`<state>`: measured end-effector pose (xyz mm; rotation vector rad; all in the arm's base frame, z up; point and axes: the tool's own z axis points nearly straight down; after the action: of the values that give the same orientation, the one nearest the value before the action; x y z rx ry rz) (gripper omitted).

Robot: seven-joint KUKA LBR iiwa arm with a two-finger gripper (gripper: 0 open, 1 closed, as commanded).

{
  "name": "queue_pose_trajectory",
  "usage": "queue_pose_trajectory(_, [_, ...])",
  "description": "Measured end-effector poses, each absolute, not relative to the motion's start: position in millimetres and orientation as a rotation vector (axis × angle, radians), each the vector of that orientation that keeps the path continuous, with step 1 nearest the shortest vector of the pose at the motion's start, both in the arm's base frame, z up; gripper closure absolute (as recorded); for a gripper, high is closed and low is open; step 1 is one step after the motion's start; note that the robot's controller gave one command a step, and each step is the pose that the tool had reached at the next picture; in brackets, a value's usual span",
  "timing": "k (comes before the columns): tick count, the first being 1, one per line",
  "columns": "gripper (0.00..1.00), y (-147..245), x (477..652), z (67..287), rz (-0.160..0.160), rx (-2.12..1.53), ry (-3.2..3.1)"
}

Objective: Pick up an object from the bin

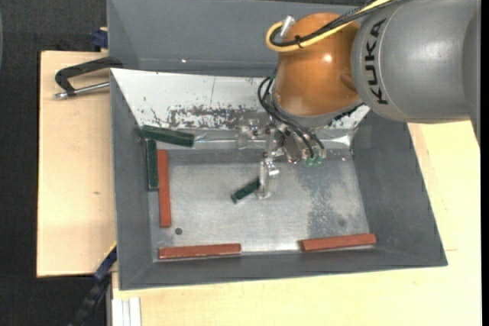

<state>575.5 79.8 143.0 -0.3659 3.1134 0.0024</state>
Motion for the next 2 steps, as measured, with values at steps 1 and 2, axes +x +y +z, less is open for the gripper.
queue_pose_trajectory(1, [0.0,83,570.9,86,0.0,-0.74,3.048])
queue_pose_trajectory(2, [1.0,75,575.0,71,0.002,-0.796,3.031])
